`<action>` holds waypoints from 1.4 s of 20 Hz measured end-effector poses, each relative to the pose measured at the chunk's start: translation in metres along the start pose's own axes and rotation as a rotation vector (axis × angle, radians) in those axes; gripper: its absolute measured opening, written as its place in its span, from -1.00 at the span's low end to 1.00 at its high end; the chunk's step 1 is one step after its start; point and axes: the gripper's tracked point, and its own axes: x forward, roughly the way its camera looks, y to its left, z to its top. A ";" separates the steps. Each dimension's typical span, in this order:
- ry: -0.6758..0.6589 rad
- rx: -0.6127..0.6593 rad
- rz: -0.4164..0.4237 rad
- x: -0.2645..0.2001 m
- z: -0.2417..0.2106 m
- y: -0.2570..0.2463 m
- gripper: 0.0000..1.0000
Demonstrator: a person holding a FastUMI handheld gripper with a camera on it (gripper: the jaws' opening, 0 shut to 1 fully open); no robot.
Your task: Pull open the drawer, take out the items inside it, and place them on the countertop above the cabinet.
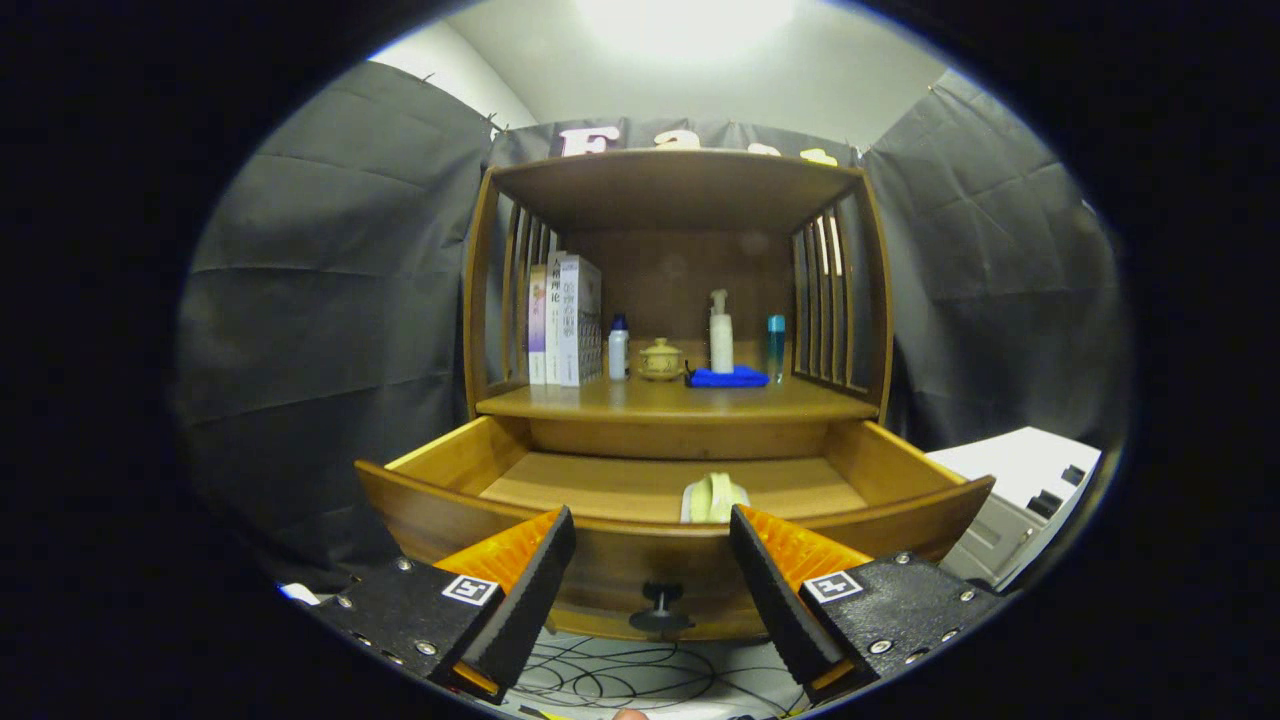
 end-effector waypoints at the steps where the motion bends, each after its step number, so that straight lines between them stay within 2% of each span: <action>1: -0.001 -0.004 -0.003 0.003 0.010 -0.001 0.90; 7: 0.037 -0.049 -0.009 0.046 0.051 -0.005 0.90; 11: 0.162 -0.141 -0.044 0.086 0.048 -0.012 0.90; 17: 0.344 -0.111 -0.071 0.134 0.024 -0.017 0.91; 24: 0.542 -0.127 -0.130 0.160 -0.028 -0.035 0.91; 28: 0.616 -0.118 -0.113 0.174 -0.055 -0.032 0.91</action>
